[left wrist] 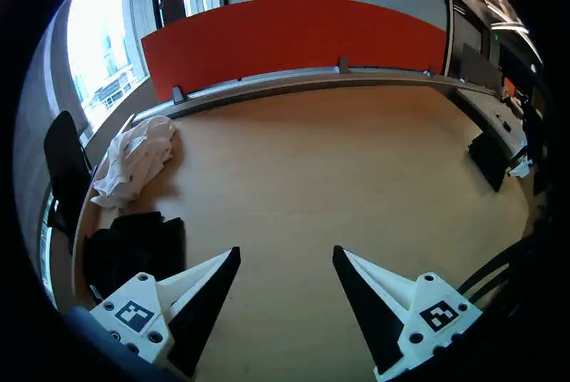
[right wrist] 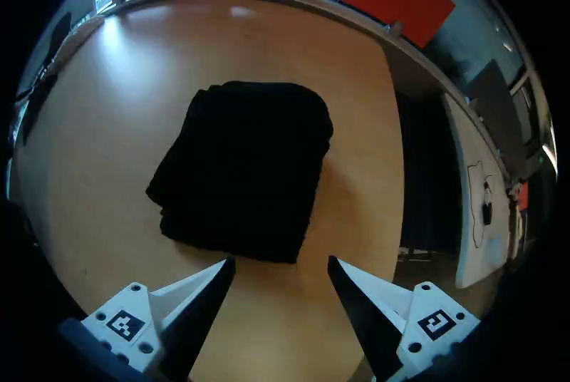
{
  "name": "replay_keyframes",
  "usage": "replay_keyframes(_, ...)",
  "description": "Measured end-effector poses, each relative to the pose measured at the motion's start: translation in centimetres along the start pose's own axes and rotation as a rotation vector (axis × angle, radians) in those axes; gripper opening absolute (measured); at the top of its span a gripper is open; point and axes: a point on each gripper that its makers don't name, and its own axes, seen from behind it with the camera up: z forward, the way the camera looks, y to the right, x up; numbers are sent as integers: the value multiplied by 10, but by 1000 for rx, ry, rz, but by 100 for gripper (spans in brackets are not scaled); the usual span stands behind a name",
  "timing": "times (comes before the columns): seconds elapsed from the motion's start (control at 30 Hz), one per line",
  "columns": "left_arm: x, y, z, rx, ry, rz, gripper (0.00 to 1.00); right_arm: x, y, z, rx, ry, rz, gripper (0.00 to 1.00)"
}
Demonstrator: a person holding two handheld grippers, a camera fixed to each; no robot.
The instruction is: Fold towel
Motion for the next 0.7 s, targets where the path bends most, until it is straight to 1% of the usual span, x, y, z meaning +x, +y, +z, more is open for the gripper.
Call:
replay_keyframes(0.47, -1, -2, -2, -2, 6, -4, 96, 11, -7, -7, 7, 40, 20, 100)
replay_keyframes(0.57, 1, -3, -2, -2, 9, -4, 96, 15, -9, -8, 9, 56, 29, 100)
replay_keyframes(0.7, 1, -4, -3, -2, 10, -4, 96, 26, -14, -10, 16, 92, 56, 100)
